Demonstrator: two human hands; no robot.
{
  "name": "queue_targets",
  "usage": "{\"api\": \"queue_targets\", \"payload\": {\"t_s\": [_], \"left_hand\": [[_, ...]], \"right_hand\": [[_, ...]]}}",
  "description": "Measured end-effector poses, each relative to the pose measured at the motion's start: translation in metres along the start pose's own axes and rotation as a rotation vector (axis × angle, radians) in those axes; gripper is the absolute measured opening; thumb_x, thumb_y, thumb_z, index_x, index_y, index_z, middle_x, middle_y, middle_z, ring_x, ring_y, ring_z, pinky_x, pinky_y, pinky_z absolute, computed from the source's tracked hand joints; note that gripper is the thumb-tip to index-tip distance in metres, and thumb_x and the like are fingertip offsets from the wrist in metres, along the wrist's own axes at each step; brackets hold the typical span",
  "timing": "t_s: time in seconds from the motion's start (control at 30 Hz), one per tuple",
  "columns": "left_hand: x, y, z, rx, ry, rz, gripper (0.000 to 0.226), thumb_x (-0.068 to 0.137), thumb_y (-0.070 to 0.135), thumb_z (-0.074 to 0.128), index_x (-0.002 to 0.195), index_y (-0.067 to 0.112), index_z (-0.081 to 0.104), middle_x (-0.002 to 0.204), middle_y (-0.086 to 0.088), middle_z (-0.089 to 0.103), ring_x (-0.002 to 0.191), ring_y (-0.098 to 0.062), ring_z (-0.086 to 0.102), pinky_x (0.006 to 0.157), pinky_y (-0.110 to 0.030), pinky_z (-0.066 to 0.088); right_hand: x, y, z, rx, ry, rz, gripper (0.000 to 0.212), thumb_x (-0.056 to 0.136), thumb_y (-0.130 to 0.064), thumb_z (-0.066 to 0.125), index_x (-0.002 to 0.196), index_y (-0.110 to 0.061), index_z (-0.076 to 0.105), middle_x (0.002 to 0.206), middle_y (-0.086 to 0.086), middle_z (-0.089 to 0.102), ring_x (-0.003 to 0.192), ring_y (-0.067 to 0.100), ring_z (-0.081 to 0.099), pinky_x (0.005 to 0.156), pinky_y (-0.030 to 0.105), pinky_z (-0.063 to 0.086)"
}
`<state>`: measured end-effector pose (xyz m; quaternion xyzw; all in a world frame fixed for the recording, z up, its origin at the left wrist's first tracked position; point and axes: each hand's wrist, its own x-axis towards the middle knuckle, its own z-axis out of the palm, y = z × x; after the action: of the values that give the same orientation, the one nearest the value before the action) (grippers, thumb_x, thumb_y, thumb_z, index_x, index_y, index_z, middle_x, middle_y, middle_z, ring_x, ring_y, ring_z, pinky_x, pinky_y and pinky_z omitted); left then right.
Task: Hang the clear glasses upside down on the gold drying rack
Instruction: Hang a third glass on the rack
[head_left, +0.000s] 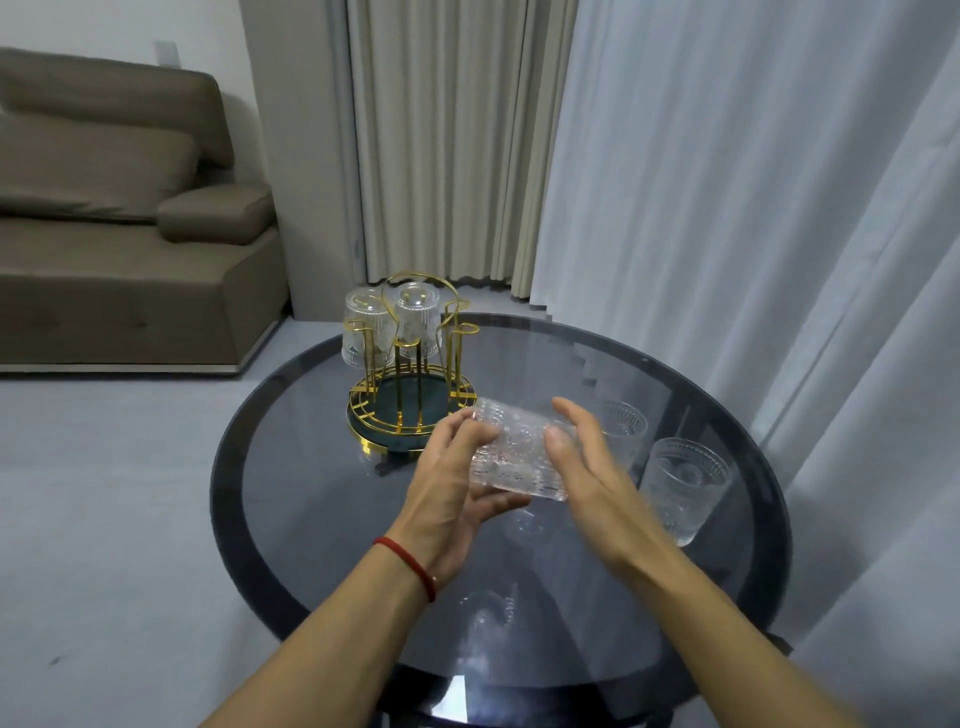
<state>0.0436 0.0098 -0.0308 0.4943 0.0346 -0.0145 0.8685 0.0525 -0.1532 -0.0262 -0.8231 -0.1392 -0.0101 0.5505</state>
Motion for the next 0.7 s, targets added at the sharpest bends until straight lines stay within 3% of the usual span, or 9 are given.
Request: {"api": "queue_targets", "payload": {"t_s": [0.1, 0.17, 0.23, 0.3, 0.4, 0.53, 0.63, 0.7], "left_hand": [[0.01, 0.0, -0.005, 0.008, -0.03, 0.056, 0.058, 0.084, 0.039, 0.065, 0.131, 0.007, 0.056, 0.131, -0.027, 0.062, 0.101, -0.034, 0.07, 0.079, -0.047, 0.06], [0.02, -0.002, -0.013, 0.292, 0.114, 0.194, 0.045, 0.089, 0.053, 0.05, 0.117, 0.021, 0.066, 0.115, -0.012, 0.071, 0.1, -0.024, 0.069, 0.081, -0.049, 0.059], [0.032, -0.01, -0.031, 0.726, 0.338, 0.369, 0.044, 0.093, 0.058, 0.035, 0.106, 0.028, 0.064, 0.111, -0.001, 0.068, 0.1, -0.016, 0.06, 0.088, -0.046, 0.052], [0.047, -0.023, -0.053, 1.187, 0.476, 0.401, 0.05, 0.097, 0.054, 0.037, 0.13, 0.024, 0.06, 0.136, -0.007, 0.059, 0.126, -0.02, 0.049, 0.104, -0.047, 0.043], [0.063, -0.04, -0.081, 1.652, 0.452, 0.291, 0.069, 0.096, 0.06, 0.032, 0.157, 0.03, 0.026, 0.17, -0.003, 0.016, 0.155, -0.024, 0.01, 0.121, -0.053, 0.019], [0.076, -0.046, -0.103, 1.783, 0.372, 0.216, 0.078, 0.093, 0.068, 0.019, 0.16, 0.034, -0.001, 0.171, 0.001, -0.005, 0.157, -0.023, -0.006, 0.124, -0.059, 0.009], [0.081, -0.05, -0.108, 1.784, 0.338, 0.173, 0.081, 0.091, 0.071, 0.015, 0.159, 0.034, -0.009, 0.171, 0.0, -0.01, 0.157, -0.025, -0.003, 0.123, -0.06, 0.006], [0.082, -0.052, -0.108, 1.794, 0.343, 0.172, 0.081, 0.09, 0.071, 0.013, 0.158, 0.034, -0.011, 0.17, 0.0, -0.012, 0.157, -0.026, -0.003, 0.123, -0.06, 0.004]], "right_hand": [[0.015, -0.005, 0.003, 0.078, 0.122, 0.015, 0.056, 0.096, -0.058, 0.058, 0.146, -0.04, 0.043, 0.134, -0.01, 0.057, 0.122, 0.008, 0.058, 0.096, 0.031, 0.047], [0.025, -0.009, 0.002, 0.031, 0.222, -0.002, 0.057, 0.091, -0.058, 0.067, 0.141, -0.036, 0.05, 0.135, -0.008, 0.059, 0.12, 0.011, 0.06, 0.1, 0.039, 0.051], [0.04, -0.016, -0.004, 0.003, 0.318, -0.017, 0.058, 0.087, -0.058, 0.072, 0.137, -0.036, 0.054, 0.137, -0.011, 0.058, 0.122, 0.011, 0.058, 0.103, 0.043, 0.05], [0.063, -0.024, -0.014, 0.022, 0.385, -0.028, 0.056, 0.083, -0.058, 0.074, 0.132, -0.038, 0.056, 0.136, -0.012, 0.06, 0.121, 0.013, 0.059, 0.103, 0.045, 0.051], [0.109, -0.037, -0.025, 0.105, 0.433, 0.007, 0.054, 0.081, -0.048, 0.079, 0.129, -0.037, 0.058, 0.135, -0.004, 0.062, 0.121, 0.024, 0.063, 0.101, 0.05, 0.054], [0.176, -0.05, -0.025, 0.08, 0.507, 0.006, 0.059, 0.082, -0.034, 0.082, 0.135, -0.028, 0.057, 0.132, -0.005, 0.057, 0.119, 0.023, 0.061, 0.094, 0.035, 0.053], [0.219, -0.06, -0.02, 0.069, 0.502, 0.013, 0.065, 0.078, -0.034, 0.083, 0.136, -0.026, 0.055, 0.135, 0.001, 0.059, 0.11, 0.019, 0.06, 0.075, 0.021, 0.046], [0.243, -0.065, -0.018, 0.026, 0.471, -0.007, 0.066, 0.076, -0.035, 0.084, 0.135, -0.025, 0.057, 0.137, 0.002, 0.06, 0.112, 0.019, 0.059, 0.079, 0.022, 0.044]]}}
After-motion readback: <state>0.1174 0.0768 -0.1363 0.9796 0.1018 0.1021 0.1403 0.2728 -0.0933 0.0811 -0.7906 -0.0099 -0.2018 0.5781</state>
